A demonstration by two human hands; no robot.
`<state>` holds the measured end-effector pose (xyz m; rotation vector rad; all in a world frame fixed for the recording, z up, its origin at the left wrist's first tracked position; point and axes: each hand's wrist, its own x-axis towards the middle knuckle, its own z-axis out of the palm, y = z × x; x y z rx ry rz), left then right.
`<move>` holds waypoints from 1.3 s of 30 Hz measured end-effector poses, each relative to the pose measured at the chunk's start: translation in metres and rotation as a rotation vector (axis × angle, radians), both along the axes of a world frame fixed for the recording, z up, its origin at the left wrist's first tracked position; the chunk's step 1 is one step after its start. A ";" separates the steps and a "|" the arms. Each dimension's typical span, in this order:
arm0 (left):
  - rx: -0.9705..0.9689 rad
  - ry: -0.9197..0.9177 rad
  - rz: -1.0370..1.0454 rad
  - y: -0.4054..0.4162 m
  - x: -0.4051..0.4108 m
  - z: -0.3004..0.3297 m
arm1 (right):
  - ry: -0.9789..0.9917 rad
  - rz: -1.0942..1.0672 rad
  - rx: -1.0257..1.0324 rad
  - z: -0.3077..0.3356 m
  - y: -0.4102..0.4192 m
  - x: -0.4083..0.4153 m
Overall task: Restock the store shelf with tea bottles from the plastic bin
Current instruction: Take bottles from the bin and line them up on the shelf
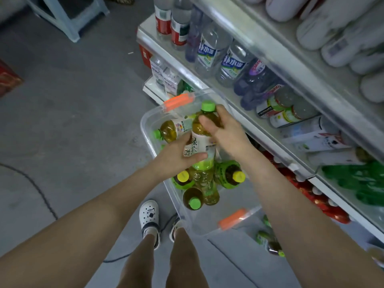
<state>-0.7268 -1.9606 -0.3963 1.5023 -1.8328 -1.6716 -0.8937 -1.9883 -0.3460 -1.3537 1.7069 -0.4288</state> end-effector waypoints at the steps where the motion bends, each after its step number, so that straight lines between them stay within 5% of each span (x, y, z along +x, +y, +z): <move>1: 0.017 0.036 0.086 -0.002 0.000 0.003 | -0.078 0.005 -0.012 0.002 -0.010 0.003; 4: 0.007 0.053 0.253 -0.006 0.011 0.004 | -0.309 -0.063 0.059 -0.008 -0.033 0.006; 9: 0.116 0.032 0.466 -0.005 0.051 -0.005 | 0.414 0.404 -0.137 -0.085 -0.048 -0.003; 14: 0.229 0.187 0.644 -0.001 0.070 -0.020 | 0.685 0.731 -0.140 -0.140 -0.058 0.023; 18: 0.248 0.183 0.661 0.001 0.069 -0.025 | 0.938 0.785 -0.233 -0.165 -0.061 0.038; 25: 0.238 0.183 0.651 -0.001 0.073 -0.021 | 1.013 0.908 -0.343 -0.164 -0.058 0.021; 28: 0.212 0.175 0.645 0.002 0.073 -0.006 | 0.810 0.718 -0.178 -0.138 -0.040 0.007; 33: 0.175 0.176 0.631 0.004 0.069 0.026 | 0.045 0.061 0.280 -0.064 -0.008 -0.011; 39: 0.144 0.211 0.572 0.003 0.056 0.080 | -0.740 -0.508 0.479 0.020 0.043 -0.023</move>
